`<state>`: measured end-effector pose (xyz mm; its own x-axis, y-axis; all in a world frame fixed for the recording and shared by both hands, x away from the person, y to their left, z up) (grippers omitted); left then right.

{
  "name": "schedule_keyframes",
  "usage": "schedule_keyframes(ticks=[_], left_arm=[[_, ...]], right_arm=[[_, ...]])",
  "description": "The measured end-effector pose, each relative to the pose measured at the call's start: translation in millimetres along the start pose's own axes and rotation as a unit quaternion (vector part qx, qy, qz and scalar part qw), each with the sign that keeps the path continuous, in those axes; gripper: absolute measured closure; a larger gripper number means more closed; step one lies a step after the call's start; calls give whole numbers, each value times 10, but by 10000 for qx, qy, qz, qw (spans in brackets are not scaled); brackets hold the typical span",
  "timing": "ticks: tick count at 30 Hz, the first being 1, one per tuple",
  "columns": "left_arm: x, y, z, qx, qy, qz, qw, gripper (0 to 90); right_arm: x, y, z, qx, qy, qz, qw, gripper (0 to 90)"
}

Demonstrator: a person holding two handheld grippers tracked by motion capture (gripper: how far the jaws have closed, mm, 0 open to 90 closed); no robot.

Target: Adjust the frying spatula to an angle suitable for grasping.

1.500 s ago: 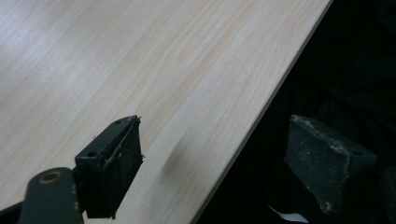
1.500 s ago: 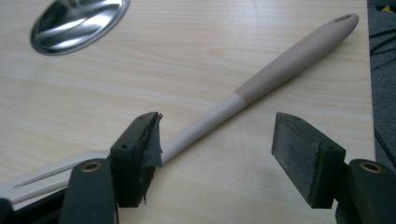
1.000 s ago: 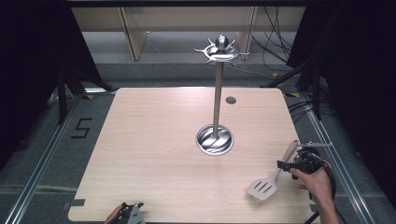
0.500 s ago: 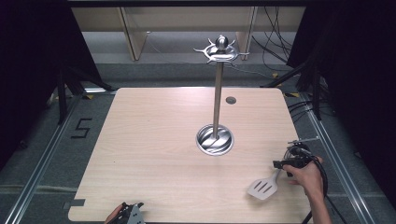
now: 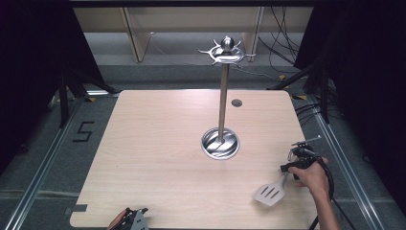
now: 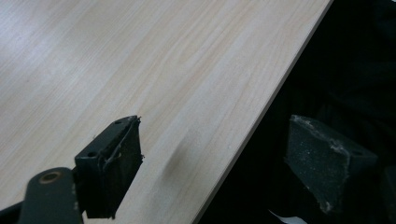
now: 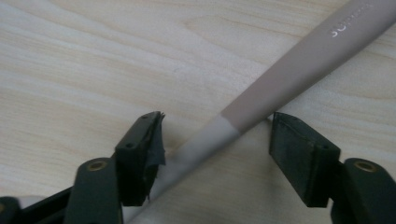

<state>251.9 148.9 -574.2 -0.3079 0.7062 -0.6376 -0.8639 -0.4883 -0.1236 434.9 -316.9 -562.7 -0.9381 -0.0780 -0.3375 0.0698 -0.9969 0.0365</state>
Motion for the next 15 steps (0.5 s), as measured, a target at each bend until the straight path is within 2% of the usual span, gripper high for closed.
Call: schedule_keyframes(ticks=[1, 2, 3, 5, 6, 7, 8, 9, 10, 11, 12, 13, 14, 15], left_arm=[[-8, -12, 5, -5, 10, -86, 10000, 177], [-7, -12, 3, -10, 17, -66, 10000, 178], [2, 5, -7, 41, 6, 35, 10000, 177], [-11, -8, -5, -3, 26, -64, 10000, 178], [-3, 10, -8, 43, 10, 15, 10000, 177], [-12, 7, -2, 71, 27, -67, 9999, 178], [-7, 4, -2, 58, 6, -66, 10000, 178], [-6, -3, -5, 21, 16, -60, 10000, 177], [-6, -3, -5, 21, 16, -60, 10000, 178], [-6, -6, 3, 43, 17, -70, 10000, 178], [-6, -6, 3, 43, 17, -70, 10000, 178], [-6, -1, -1, 57, 20, -43, 10000, 178], [-6, -1, -1, 57, 20, -43, 10000, 178], [3, -1, -8, -3, -4, 4, 10000, 178]], right_arm=[[-25, 54, -11, 66, 8, 431, 9990, 377], [-41, 41, -17, 95, 11, 582, 9983, 405], [-52, 3, -11, 46, -23, 657, 9978, 448], [-92, -4, -25, 116, 8, 939, 9955, 498], [-112, -59, -19, -29, -19, 913, 9958, 521], [-144, -64, -34, -15, 42, 1067, 9943, 541], [-153, -101, -29, -87, -25, 1108, 9938, 555], [-170, -105, -48, 9, -38, 1179, 9930, 568], [-184, -119, -55, -55, -11, 1370, 9906, 578], [-177, -166, -23, -73, -249, 1211, 9923, 588], [-201, -150, -50, -28, -157, 1415, 9898, 598], [-212, -166, -47, -31, -233, 1396, 9899, 608], [-225, -179, -56, -53, -236, 1488, 9886, 617], [-238, -207, -56, -47, -320, 1399, 9896, 625]])
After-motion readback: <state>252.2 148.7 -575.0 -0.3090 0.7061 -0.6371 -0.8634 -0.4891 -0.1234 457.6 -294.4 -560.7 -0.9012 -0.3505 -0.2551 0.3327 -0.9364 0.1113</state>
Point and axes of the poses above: each handheld gripper's, and its own axes: z roughly backward along the jaws, x roughly out of its underside, y roughly to its right, the point moved 9 cm from there along -z, roughly forward along the jaws, and after that the axes turned 8 degrees about x, right-handed, at the moved point
